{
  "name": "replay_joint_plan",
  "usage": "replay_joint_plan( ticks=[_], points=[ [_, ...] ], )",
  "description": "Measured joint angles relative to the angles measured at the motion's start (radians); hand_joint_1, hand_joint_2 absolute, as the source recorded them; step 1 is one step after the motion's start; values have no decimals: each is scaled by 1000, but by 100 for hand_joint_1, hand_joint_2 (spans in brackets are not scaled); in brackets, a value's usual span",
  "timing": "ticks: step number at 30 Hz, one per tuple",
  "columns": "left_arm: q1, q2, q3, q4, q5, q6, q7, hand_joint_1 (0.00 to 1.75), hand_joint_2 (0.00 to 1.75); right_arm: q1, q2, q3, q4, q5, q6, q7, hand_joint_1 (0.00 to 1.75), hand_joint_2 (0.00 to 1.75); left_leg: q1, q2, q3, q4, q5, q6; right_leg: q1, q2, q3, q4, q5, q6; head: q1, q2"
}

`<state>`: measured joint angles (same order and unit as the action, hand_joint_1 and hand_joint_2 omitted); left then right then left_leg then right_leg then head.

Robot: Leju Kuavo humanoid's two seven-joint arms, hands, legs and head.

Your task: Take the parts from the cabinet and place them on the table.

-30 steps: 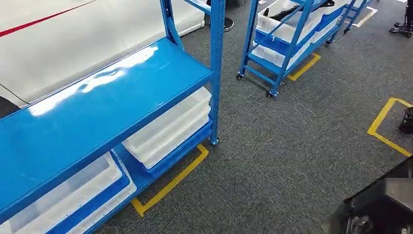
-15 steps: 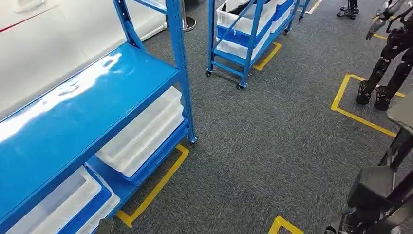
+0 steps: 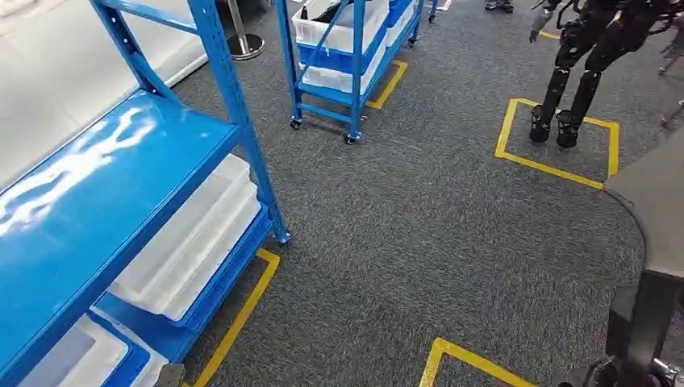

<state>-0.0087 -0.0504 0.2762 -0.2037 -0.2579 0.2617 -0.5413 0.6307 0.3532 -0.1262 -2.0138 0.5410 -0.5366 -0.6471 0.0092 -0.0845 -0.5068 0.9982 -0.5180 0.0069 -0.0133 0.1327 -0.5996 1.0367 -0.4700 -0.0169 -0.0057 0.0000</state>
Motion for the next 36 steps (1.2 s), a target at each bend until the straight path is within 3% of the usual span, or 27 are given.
replay_joint_plan(
  ticks=[2,3,4,5,6,8,9,10,11,12,13,17,18,19,20,22,23,24,26,27,28,29,32,33,34,35,36],
  points=[
    [-2,0,0,0,-10,2,-4,0,175,9,0,-11,-3,107,-81,36,175,175,1,25,6,-15,12,10,1,21,-4,-8,9,17,0,0],
    [-3,0,0,0,-21,1,-5,0,175,13,0,-25,-6,177,-117,62,175,175,9,42,12,-26,20,14,2,-35,-7,9,-2,16,0,0],
    [-2,0,0,0,-29,1,-7,0,175,14,-1,-39,-15,242,-143,94,175,175,5,52,13,-31,21,21,8,-97,-26,46,-32,18,4,0],
    [0,0,0,0,-34,1,-3,0,175,14,-1,-56,-24,293,-151,116,175,175,3,70,13,-31,21,22,7,-118,-57,110,-73,21,4,0],
    [3,0,1,0,-38,2,2,0,175,14,-1,-69,-32,331,-152,141,175,175,1,86,13,-31,19,24,5,-124,-95,187,-112,24,4,0],
    [2,1,5,0,-43,5,6,0,175,14,-1,-104,-55,448,-152,216,175,175,0,120,11,-30,17,23,-1,-127,-147,298,-146,30,4,0],
    [-1,0,7,0,-49,5,6,0,175,13,-1,-122,-69,508,-152,255,175,175,0,134,11,-29,16,22,-3,-129,-137,285,-127,32,4,0],
    [-3,0,8,0,-52,6,8,0,175,13,-1,-138,-84,569,-152,291,175,175,0,147,13,-29,13,19,-5,-134,-102,226,-91,34,4,0],
    [-5,-1,11,0,-57,8,11,0,175,14,-1,-151,-104,636,-152,330,175,175,1,160,17,-27,9,15,-7,-144,-43,126,-46,35,4,0],
    [-7,-2,15,0,-62,8,13,0,175,14,-1,-155,-117,679,-153,357,175,175,1,168,22,-25,5,11,-7,-168,8,45,-16,33,5,0],
    [-8,-2,22,0,-66,8,15,0,175,11,-1,-160,-132,729,-153,386,175,175,-2,179,21,-23,0,4,4,-210,35,-2,-35,29,4,0],
    [-12,-4,28,0,-72,10,24,0,175,19,-1,-170,-157,788,-156,426,175,175,-4,211,35,-20,-9,-16,9,-166,25,-7,-26,9,4,0],
    [-15,-7,31,0,-74,9,25,0,175,24,-1,-171,-161,790,-157,428,175,175,1,190,32,-14,-19,-25,2,-158,29,-15,-21,0,3,0],
    [-16,-10,32,0,-79,8,26,0,175,27,0,-171,-164,790,-157,433,175,175,3,135,22,13,-45,-27,1,-151,28,-16,-19,-4,3,0],
    [-14,-12,32,0,-82,7,27,0,175,26,0,-170,-165,790,-157,434,175,175,4,107,-8,83,-89,-27,1,-143,27,-16,-18,-9,3,0],
    [-7,-14,35,0,-83,6,32,0,175,27,0,-170,-165,790,-157,435,175,175,3,92,-88,251,-163,-27,5,-119,24,-15,-17,-13,3,0],
    [-6,-14,38,0,-83,6,33,0,175,27,0,-170,-165,790,-157,435,175,175,3,92,-119,307,-172,-27,8,-105,24,-14,-17,-14,3,0],
    [-5,-16,41,0,-83,6,34,0,175,28,0,-170,-165,790,-157,435,175,175,3,91,-126,311,-155,-24,10,-92,25,-13,-18,-14,3,0],
    [-6,-17,46,0,-83,6,34,0,175,28,0,-170,-165,790,-157,435,175,175,1,81,-78,185,-60,-12,11,-62,31,-12,-18,-14,3,0],
    [-7,-18,48,0,-83,6,34,0,175,28,0,-170,-165,790,-157,435,175,175,1,60,-38,89,-7,-5,11,-48,35,-12,-18,-14,3,0],
    [-6,-18,48,0,-83,6,34,0,175,29,0,-170,-165,790,-157,435,175,175,1,8,-15,26,13,1,8,-38,33,-12,-18,-13,3,0],
    [-4,-18,49,1,-83,6,34,0,175,28,0,-170,-165,790,-157,436,175,175,1,-9,-9,10,10,3,13,-24,29,-7,-18,-8,3,0],
    [-9,-18,50,0,-82,2,35,0,175,44,0,-170,-166,788,-157,436,175,175,-5,20,-1,-3,6,9,3,12,15,-16,-4,15,3,0],
    [-9,-23,50,1,-82,1,36,0,175,46,0,-170,-167,788,-158,436,175,175,7,34,2,-23,16,17,9,12,13,-11,-6,20,5,0],
    [-10,-25,50,0,-83,-1,36,0,175,49,0,-169,-167,787,-158,434,175,175,4,50,7,-28,21,20,12,-52,3,12,-25,19,3,0],
    [-10,-26,50,1,-83,-2,35,0,175,48,-1,-168,-168,786,-158,433,175,175,3,62,7,-30,22,27,13,-93,-22,61,-61,22,8,0],
    [-6,-26,50,1,-83,-4,37,0,175,48,-1,-165,-168,786,-158,433,175,175,0,78,7,-30,22,28,10,-112,-59,138,-103,26,8,0]
  ],
)
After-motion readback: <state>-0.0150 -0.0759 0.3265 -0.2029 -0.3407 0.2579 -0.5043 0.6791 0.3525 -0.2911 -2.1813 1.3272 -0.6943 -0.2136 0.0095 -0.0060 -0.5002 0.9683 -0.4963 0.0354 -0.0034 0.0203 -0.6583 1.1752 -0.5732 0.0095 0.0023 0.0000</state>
